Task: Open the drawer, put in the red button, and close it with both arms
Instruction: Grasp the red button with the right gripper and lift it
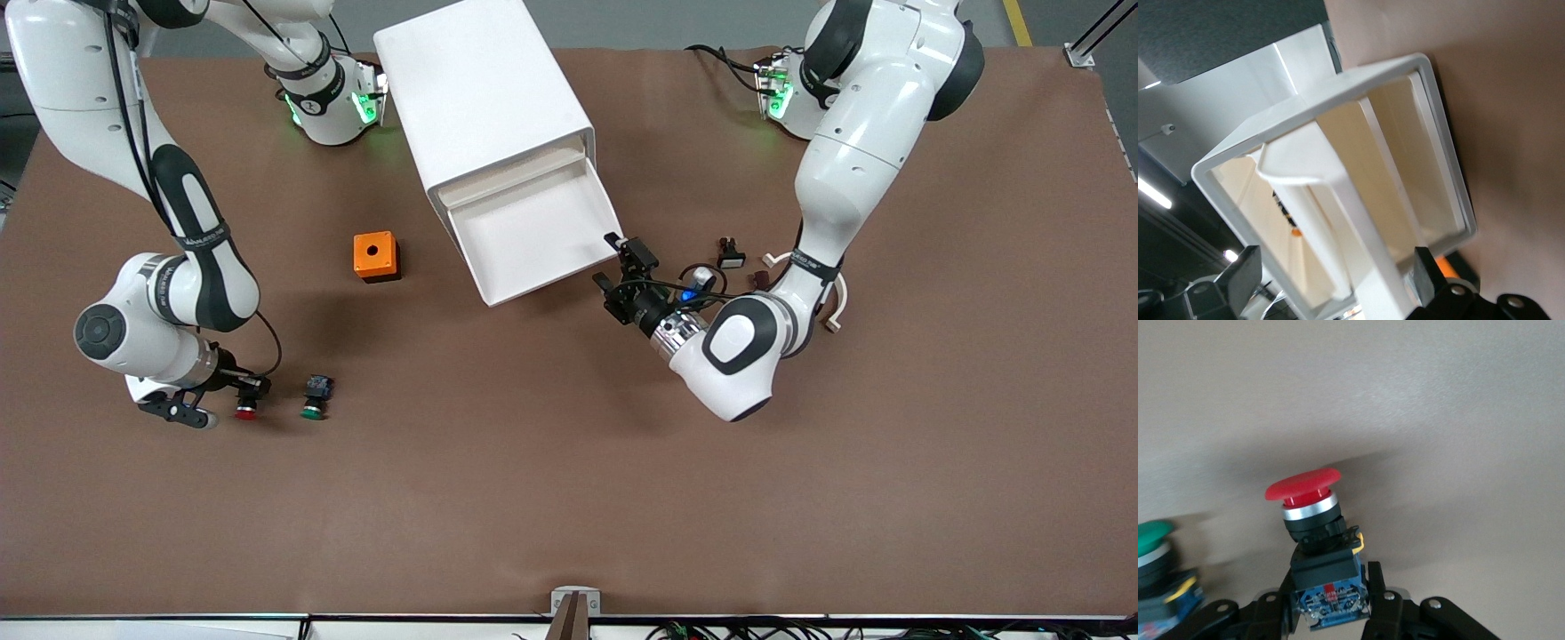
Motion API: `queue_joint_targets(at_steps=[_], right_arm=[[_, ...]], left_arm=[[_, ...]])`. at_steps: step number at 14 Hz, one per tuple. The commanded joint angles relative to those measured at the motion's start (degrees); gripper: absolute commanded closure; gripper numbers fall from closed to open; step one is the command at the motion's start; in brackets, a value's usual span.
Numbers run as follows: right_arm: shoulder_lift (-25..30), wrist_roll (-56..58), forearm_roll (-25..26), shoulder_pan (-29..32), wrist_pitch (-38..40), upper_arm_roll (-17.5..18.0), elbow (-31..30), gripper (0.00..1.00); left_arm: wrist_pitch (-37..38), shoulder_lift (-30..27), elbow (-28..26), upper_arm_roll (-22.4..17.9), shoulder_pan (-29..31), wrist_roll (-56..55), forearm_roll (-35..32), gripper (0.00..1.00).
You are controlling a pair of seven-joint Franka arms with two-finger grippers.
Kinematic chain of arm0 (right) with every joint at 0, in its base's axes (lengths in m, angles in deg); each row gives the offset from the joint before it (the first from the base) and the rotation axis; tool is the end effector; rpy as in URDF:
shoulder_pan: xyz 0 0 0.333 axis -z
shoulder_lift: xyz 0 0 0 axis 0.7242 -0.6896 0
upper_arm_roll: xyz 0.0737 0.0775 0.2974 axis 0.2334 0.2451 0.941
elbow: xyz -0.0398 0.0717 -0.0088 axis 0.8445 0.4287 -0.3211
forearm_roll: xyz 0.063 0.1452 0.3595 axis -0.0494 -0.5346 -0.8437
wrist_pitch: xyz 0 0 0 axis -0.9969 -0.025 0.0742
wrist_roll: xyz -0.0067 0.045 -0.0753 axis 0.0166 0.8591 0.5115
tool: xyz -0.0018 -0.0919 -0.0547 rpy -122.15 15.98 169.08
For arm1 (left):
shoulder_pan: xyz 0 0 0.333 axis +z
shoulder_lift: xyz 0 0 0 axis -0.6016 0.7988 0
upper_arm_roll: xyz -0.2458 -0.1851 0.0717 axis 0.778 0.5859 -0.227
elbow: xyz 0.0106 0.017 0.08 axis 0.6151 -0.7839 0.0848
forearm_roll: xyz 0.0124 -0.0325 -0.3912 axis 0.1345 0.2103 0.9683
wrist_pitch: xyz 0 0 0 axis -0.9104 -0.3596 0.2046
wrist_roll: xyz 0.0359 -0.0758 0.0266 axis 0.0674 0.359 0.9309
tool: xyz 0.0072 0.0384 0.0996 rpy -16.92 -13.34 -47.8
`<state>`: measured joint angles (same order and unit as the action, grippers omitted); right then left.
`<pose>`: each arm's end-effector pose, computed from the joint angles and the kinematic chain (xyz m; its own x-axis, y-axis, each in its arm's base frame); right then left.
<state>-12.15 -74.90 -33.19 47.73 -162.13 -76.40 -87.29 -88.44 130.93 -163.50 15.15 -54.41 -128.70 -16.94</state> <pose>0.6244 -0.0639 0.2053 0.9519 -0.2968 -0.0766 -0.2972 -0.9548 0.0061 0.5666 -0.3785 0.2100 -0.4881 0.7511 -0.4445 0.3994 -0.2606 -0.8789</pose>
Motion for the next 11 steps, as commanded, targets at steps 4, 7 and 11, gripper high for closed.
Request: queue_joint_targets(at_steps=[4, 7, 11], right_arm=[[13.9, -15.9, -0.8, -6.9, 23.5, 0.1, 4.1, 1.00], [21.6, -32.4, -0.8, -15.4, 31.1, 0.2, 3.8, 1.00], [24.9, -52.1, -5.1, -28.1, 31.4, 0.2, 3.7, 1.00]], left_arm=[[1.4, -0.4, 3.6, -0.7, 1.7, 18.3, 0.5, 0.00], [1.3, -0.9, 3.8, -0.8, 1.7, 30.9, -2.3, 0.00], [0.8, -3.2, 3.9, -1.5, 1.6, 45.4, -9.3, 0.00]])
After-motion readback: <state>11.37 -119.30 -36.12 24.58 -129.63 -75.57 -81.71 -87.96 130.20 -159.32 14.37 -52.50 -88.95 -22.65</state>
